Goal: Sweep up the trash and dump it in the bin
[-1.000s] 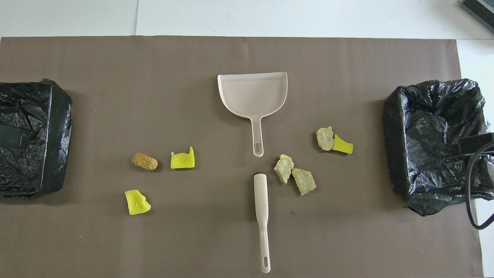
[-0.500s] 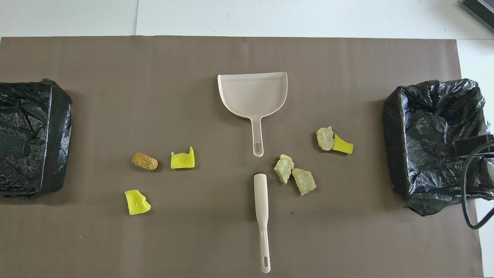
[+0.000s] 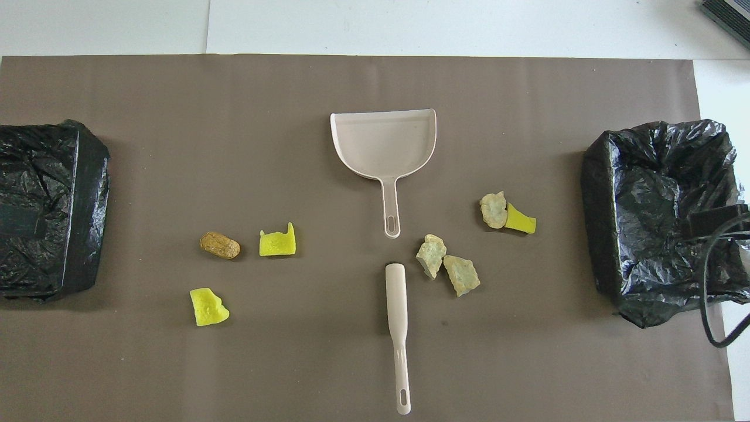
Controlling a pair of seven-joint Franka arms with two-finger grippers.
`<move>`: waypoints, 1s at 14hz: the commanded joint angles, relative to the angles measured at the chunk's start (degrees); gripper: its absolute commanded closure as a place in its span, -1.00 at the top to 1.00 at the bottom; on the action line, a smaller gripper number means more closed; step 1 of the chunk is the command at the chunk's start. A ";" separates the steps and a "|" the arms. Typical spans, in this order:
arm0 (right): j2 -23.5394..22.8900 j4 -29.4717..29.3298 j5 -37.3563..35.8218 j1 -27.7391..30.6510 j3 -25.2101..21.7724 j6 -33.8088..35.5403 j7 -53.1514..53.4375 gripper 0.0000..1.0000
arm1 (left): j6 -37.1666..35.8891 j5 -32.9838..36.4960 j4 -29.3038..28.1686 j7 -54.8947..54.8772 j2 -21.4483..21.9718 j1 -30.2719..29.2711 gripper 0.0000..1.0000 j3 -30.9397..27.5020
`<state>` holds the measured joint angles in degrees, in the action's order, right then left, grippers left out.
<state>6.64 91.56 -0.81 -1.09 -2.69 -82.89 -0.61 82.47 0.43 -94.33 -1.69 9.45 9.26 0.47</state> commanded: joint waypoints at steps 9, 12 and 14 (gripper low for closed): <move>0.83 0.46 1.08 1.01 0.67 0.71 -0.79 1.00 | 20.26 -2.54 -23.86 25.56 4.44 27.54 1.00 -0.38; 0.83 0.46 1.08 1.01 0.67 0.71 -0.79 1.00 | 28.24 -3.50 -27.38 31.99 2.50 34.66 1.00 -0.38; 0.83 0.46 1.08 1.01 0.67 0.71 -0.79 1.00 | 31.51 -3.94 -29.49 35.68 -0.11 38.87 1.00 -0.55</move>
<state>6.66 91.55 -0.81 -1.09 -2.69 -82.89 -0.61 110.02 -2.51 -120.68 30.71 10.74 43.68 1.24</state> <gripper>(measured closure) 0.000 0.000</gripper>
